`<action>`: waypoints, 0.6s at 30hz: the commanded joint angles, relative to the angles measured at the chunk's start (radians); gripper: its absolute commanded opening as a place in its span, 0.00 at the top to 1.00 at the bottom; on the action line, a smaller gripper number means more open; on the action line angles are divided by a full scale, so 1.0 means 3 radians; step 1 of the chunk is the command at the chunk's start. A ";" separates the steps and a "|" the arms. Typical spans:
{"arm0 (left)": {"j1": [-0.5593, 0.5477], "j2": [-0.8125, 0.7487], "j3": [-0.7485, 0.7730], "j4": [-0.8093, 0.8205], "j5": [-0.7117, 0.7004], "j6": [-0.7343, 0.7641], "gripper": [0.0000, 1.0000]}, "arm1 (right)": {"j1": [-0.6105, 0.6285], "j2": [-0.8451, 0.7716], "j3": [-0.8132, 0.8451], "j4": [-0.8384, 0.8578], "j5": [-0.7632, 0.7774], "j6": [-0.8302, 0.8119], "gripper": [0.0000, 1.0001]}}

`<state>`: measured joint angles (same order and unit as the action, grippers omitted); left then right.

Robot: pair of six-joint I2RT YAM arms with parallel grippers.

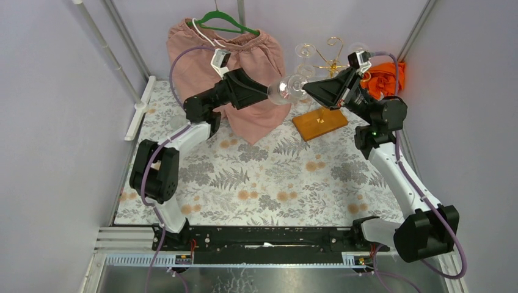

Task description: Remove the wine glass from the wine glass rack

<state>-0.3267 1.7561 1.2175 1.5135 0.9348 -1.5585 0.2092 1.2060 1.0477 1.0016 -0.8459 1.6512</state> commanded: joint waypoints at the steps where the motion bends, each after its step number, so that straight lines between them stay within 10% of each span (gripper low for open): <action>1: -0.0020 -0.0129 0.0040 0.0304 0.0040 -0.0054 0.31 | 0.0123 0.0044 0.0165 0.0457 0.0239 -0.0031 1.00; 18: -0.0165 -0.0692 -0.0187 0.0303 -0.0037 -0.0079 0.34 | 0.0471 0.0992 0.0049 0.2348 0.0598 0.0834 1.00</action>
<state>-0.3504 1.6020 1.1694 1.5116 0.9325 -1.5753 0.3145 1.4296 1.0431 1.4330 -0.7364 1.8095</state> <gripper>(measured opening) 0.672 0.130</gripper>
